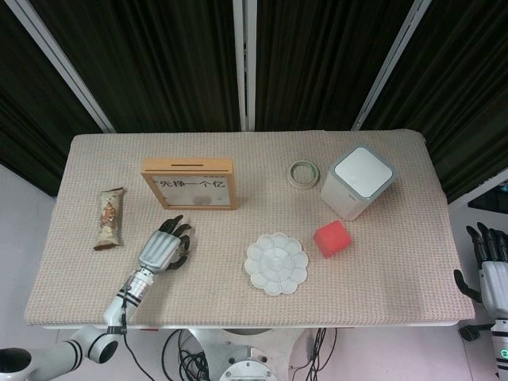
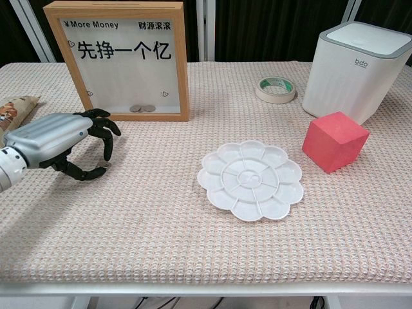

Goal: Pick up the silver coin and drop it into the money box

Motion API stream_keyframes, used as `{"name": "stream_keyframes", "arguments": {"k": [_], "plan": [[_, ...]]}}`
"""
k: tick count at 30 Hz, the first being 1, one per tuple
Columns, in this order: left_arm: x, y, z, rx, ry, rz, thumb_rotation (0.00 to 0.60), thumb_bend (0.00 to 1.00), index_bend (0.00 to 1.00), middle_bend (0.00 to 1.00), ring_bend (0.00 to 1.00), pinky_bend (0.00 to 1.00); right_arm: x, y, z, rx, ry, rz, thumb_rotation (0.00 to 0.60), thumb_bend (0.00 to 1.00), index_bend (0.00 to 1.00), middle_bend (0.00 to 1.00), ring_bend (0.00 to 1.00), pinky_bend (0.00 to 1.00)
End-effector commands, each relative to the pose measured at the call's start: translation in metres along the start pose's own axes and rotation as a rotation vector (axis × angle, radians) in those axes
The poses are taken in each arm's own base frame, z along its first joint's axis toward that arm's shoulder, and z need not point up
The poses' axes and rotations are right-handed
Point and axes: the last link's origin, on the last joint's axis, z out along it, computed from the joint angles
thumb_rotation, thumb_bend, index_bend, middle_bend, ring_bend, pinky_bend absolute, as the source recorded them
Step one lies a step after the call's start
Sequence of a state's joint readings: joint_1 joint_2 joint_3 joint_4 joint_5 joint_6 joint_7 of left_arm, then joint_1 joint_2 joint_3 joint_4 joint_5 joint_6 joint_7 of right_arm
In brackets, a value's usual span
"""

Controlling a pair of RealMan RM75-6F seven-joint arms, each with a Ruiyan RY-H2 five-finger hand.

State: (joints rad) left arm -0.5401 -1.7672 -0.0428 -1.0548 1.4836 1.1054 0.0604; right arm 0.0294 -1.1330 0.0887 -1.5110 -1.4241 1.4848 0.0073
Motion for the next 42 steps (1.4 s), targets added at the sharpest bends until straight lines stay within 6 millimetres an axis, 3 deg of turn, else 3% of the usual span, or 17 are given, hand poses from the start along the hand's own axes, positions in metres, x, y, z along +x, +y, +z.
{"name": "stream_keyframes", "arguments": {"k": [1, 42], "plan": [[0.0005, 0.0000, 0.0005, 0.000, 0.010, 0.011, 0.600, 0.28, 0.52, 0.20, 0.03, 0.15, -0.0001, 0.0000, 0.0001, 0.000, -0.002, 0.001, 0.600, 0.30, 0.00, 0.00, 0.00, 0.00], [0.0038, -0.0026, 0.0053, 0.018, 0.012, 0.006, 0.600, 0.40, 0.60, 0.23, 0.04, 0.15, -0.0026, 0.0006, 0.0020, -0.013, -0.028, -0.002, 0.600, 0.30, 0.00, 0.00, 0.00, 0.00]]}}
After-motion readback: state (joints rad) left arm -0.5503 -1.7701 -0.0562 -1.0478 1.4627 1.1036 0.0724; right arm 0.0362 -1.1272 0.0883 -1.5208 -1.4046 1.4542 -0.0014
